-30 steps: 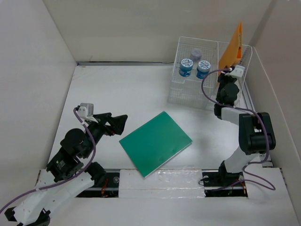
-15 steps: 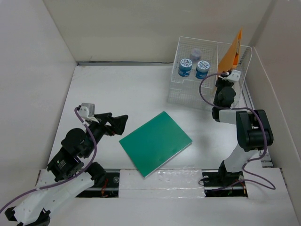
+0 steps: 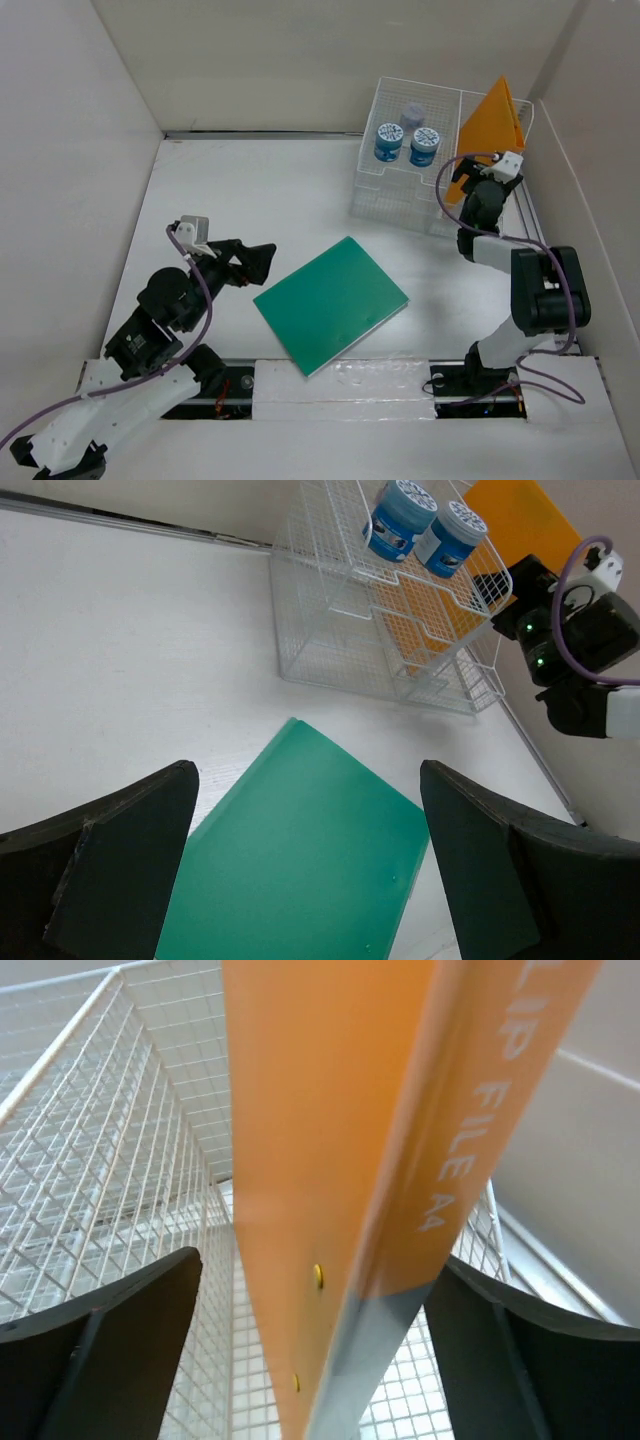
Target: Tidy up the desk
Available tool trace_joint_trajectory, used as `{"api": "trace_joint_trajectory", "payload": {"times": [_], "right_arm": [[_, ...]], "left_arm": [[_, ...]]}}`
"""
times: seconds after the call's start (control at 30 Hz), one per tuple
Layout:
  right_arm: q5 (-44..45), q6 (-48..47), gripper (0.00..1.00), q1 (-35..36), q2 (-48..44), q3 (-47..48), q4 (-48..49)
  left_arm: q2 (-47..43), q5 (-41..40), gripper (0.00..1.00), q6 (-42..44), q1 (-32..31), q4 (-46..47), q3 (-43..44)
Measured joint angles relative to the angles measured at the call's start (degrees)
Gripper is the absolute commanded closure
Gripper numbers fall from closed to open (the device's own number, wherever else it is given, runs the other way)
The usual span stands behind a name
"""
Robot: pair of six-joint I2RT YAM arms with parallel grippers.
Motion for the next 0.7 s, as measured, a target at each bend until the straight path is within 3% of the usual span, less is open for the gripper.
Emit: {"api": "trace_joint_trajectory", "payload": {"times": [0.13,0.23,0.27,0.3,0.4,0.43,0.47,0.53,0.57,0.6,0.7], "right_arm": [[0.2,2.2,0.0,0.1,-6.6,2.1,-11.2],[0.4,5.2,0.0,0.5,-13.1,7.8,-22.0],[0.5,6.4,0.0,0.8,-15.6,9.9,-25.8],[0.5,7.3,0.0,1.5,-18.6,11.5,-29.0],[0.9,10.6,0.02,5.1,-28.0,12.2,-35.0],[1.2,11.8,0.08,6.8,-31.2,11.4,-36.3],[1.3,13.3,0.34,8.9,-34.4,9.8,-37.6],[1.4,16.5,0.65,13.0,-40.2,5.4,-41.0],[1.2,18.1,0.9,14.8,-42.6,2.8,-42.6],[0.6,21.4,0.99,17.7,-45.9,-1.6,-45.5],[-2.3,24.9,0.96,21.8,-49.5,-7.8,-50.2]], "left_arm": [[2.0,0.3,0.17,-0.1,0.0,0.0,0.0],[4.2,0.9,0.34,-0.8,0.0,0.0,0.0],[5.3,1.2,0.48,-1.3,0.0,-0.1,0.0],[6.6,1.9,0.55,-2.1,0.0,-0.2,0.0],[9.9,4.7,0.61,-5.0,0.0,0.9,-0.7],[10.6,5.8,0.61,-6.3,0.0,2.3,-1.8],[11.3,6.7,0.61,-7.7,-0.1,3.7,-3.1],[12.7,7.3,0.61,-10.2,-0.5,5.2,-5.7],[13.7,7.3,0.6,-11.3,-0.9,6.0,-6.7],[14.9,6.9,0.59,-12.4,-1.6,6.4,-7.4],[19.4,6.8,0.57,-14.6,-4.0,8.4,-8.1]]}}
